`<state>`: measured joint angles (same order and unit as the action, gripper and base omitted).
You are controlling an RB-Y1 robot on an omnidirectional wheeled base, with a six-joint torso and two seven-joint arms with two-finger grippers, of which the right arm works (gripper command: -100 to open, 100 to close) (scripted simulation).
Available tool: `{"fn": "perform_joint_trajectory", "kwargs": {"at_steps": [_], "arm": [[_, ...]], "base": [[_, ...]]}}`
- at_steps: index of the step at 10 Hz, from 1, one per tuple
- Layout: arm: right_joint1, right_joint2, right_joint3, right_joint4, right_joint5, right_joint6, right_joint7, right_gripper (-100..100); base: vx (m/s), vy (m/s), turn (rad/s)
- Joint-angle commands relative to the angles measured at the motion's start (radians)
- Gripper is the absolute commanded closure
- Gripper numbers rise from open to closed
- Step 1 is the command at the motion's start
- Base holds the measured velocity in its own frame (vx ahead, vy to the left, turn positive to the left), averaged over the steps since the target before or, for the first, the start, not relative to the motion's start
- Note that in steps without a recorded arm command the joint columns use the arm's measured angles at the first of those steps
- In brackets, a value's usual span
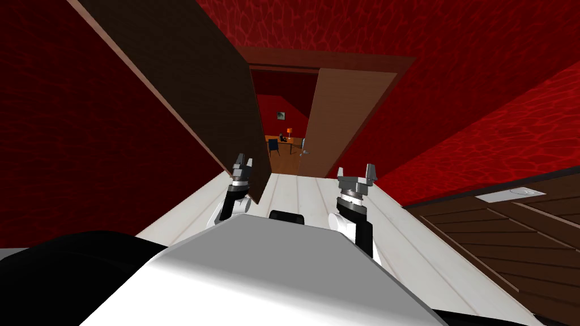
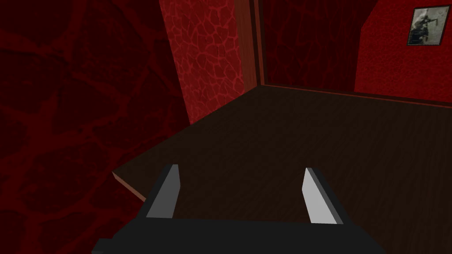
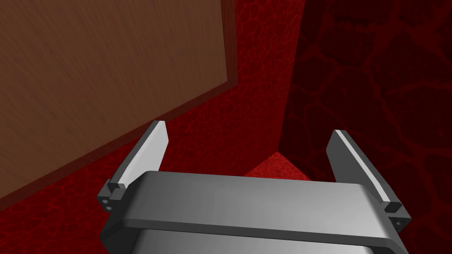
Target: Pull the door open
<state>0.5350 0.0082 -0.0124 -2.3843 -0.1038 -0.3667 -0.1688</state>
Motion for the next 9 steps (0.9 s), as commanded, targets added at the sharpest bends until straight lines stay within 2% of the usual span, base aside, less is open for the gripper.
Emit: {"fn": "perform_joint_trajectory", "kwargs": {"at_steps": [1,9], "arm": [[-0.01,-0.008,0.0,0.028,-0.004,-0.007,0.003,-100],[-0.07,-0.042,0.002,0.184,-0.026,-0.048,0.018,-100]], "base": [[0.038,0.0,0.034],[0.076,-0.007,0.033]]}}
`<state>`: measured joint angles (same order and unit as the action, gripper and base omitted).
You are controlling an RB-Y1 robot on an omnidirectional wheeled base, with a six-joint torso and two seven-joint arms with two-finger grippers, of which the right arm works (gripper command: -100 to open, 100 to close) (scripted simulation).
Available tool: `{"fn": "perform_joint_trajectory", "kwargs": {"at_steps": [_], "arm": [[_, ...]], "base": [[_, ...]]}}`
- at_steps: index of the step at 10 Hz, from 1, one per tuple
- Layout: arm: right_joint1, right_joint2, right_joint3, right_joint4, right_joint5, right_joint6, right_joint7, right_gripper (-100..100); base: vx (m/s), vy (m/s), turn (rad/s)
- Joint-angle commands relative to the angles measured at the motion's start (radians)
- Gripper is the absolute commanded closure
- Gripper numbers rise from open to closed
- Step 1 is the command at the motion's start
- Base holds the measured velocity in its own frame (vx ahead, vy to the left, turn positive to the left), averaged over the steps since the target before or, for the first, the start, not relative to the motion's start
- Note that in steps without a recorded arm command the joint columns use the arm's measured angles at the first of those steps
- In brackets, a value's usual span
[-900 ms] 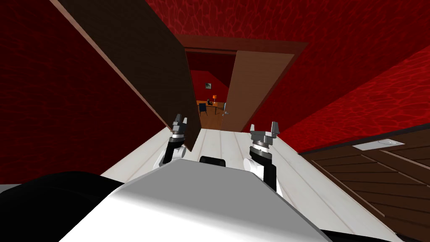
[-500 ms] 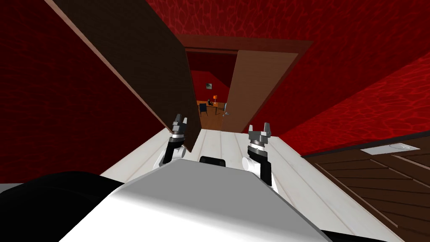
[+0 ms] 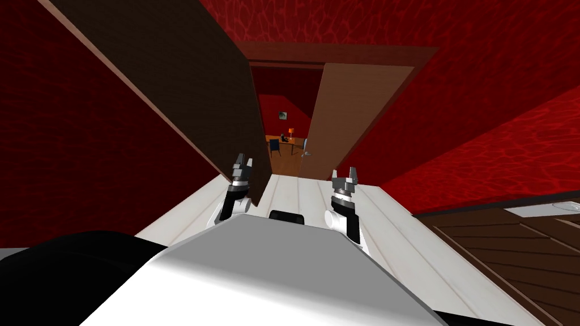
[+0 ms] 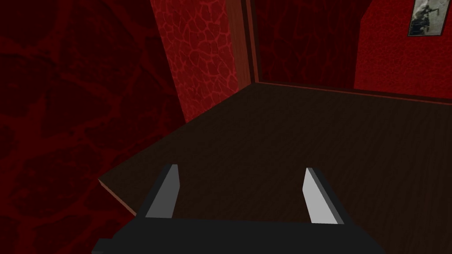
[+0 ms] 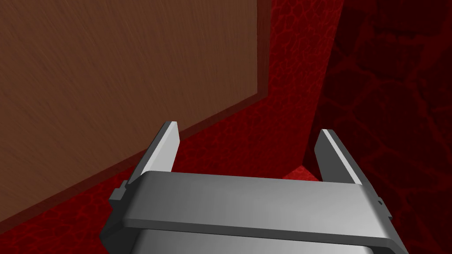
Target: Pull the door open
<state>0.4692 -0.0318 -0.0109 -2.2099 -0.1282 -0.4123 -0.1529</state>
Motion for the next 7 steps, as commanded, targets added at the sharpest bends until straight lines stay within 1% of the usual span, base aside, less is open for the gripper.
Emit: {"fn": "perform_joint_trajectory", "kwargs": {"at_steps": [1,7], "arm": [[-0.012,-0.006,0.001,0.032,-0.005,-0.008,0.004,-100],[-0.07,-0.032,0.003,0.185,-0.026,-0.048,0.019,-100]], "base": [[0.068,-0.008,0.039],[0.087,-0.012,0.044]]}}
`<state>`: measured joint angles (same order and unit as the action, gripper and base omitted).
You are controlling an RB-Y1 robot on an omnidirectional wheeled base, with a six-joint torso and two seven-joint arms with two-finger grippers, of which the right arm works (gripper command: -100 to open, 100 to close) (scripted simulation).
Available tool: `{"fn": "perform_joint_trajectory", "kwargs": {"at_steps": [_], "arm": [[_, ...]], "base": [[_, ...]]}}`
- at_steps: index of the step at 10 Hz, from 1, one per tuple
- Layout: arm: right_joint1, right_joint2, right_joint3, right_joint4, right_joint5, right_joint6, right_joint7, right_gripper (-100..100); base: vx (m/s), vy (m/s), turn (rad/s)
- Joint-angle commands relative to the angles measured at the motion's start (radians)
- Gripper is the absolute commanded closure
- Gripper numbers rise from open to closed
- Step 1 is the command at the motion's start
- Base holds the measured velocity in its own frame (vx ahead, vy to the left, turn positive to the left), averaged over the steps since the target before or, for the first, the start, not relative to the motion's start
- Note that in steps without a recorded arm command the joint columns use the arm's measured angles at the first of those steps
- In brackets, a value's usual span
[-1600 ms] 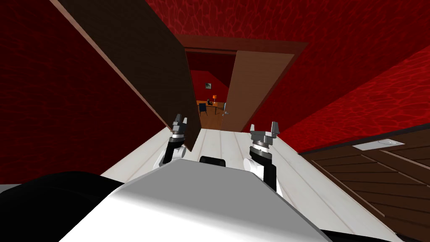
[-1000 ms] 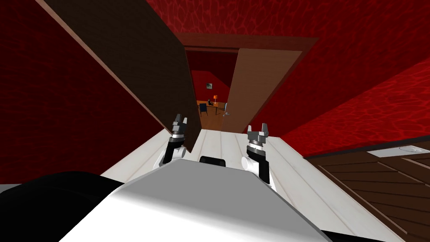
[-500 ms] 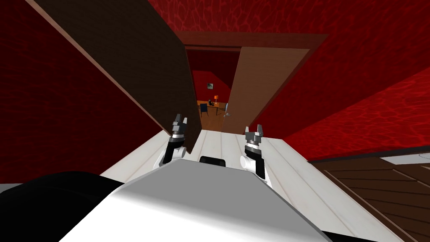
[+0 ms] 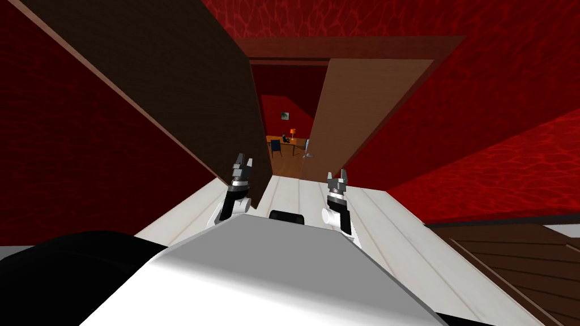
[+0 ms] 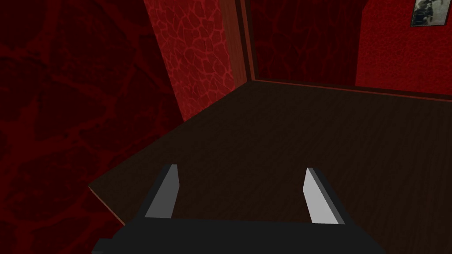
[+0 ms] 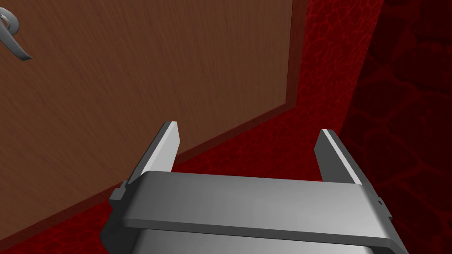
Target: Pull the door open
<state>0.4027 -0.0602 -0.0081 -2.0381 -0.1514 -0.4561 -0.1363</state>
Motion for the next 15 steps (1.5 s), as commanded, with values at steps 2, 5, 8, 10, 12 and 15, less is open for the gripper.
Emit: {"fn": "perform_joint_trajectory", "kwargs": {"at_steps": [2,5,8,10,12,15], "arm": [[-0.025,-0.013,0.001,0.069,-0.011,-0.019,0.008,-100],[-0.059,-0.026,0.002,0.16,-0.024,-0.042,0.016,-100],[-0.083,-0.034,0.003,0.222,-0.033,-0.058,0.022,-100],[-0.107,-0.043,0.003,0.28,-0.042,-0.075,0.028,-100],[-0.132,-0.051,0.004,0.353,-0.051,-0.092,0.035,-100],[-0.158,-0.059,0.005,0.42,-0.06,-0.109,0.041,-100]], "base": [[0.092,-0.014,0.034],[0.096,-0.015,0.053],[0.088,-0.016,0.04],[0.06,-0.015,0.045],[0.09,-0.031,0.052],[0.093,-0.012,0.043]]}}
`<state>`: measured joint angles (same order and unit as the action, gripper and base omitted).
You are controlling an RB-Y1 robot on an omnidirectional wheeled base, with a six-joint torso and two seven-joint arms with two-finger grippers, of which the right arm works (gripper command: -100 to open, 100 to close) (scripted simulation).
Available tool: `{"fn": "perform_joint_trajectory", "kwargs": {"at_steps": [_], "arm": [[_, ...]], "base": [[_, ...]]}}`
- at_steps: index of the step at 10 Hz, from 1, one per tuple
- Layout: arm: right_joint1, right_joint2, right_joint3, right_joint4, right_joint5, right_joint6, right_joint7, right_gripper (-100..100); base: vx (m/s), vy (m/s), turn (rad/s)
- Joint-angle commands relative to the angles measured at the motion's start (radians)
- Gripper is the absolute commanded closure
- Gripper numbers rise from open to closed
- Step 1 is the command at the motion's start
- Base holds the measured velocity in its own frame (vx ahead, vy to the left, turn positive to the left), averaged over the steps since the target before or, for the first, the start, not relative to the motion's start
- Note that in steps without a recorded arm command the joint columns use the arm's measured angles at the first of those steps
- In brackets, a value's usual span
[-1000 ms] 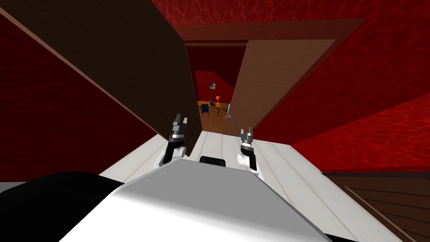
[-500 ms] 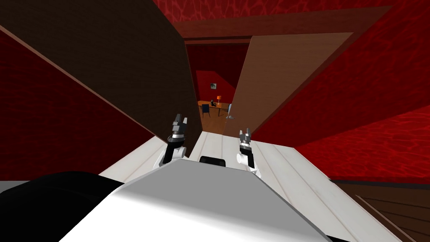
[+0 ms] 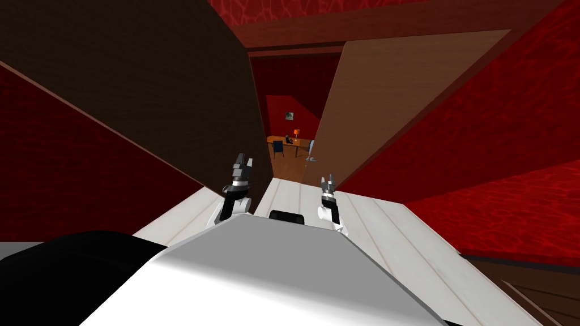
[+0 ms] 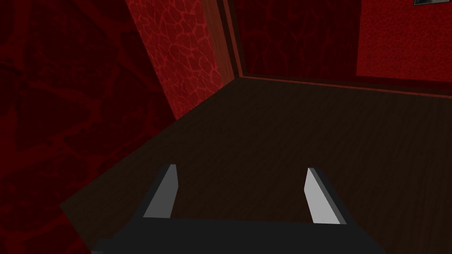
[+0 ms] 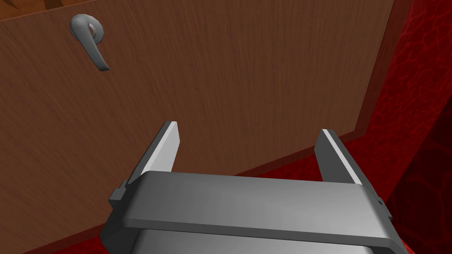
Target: Pull the door open
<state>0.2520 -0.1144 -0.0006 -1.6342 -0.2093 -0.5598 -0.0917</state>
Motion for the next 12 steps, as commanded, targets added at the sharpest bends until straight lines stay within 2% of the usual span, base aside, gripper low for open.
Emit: {"fn": "perform_joint_trajectory", "kwargs": {"at_steps": [1,3,4,7,8,10,11,12], "arm": [[-0.02,-0.009,-0.002,0.05,-0.007,-0.015,0.0,-100],[-0.046,-0.017,-0.001,0.112,-0.017,-0.032,0.007,-100],[-0.046,-0.017,-0.001,0.118,-0.017,-0.032,0.007,-100],[-0.085,-0.029,0.0,0.21,-0.031,-0.059,0.016,-100],[-0.085,-0.029,0.0,0.221,-0.031,-0.059,0.016,-100],[-0.11,-0.036,0.001,0.284,-0.041,-0.077,0.023,-100],[-0.11,-0.036,0.001,0.289,-0.041,-0.077,0.023,-100],[-0.123,-0.04,0.001,0.323,-0.046,-0.086,0.026,-100]], "base": [[0.058,-0.01,0.03],[0.076,-0.024,0.063],[0.056,-0.024,0.017],[0.075,-0.014,0.05],[0.068,-0.016,0.016],[0.074,-0.026,0.051],[0.06,-0.019,0.018],[0.052,-0.016,0.03]]}}
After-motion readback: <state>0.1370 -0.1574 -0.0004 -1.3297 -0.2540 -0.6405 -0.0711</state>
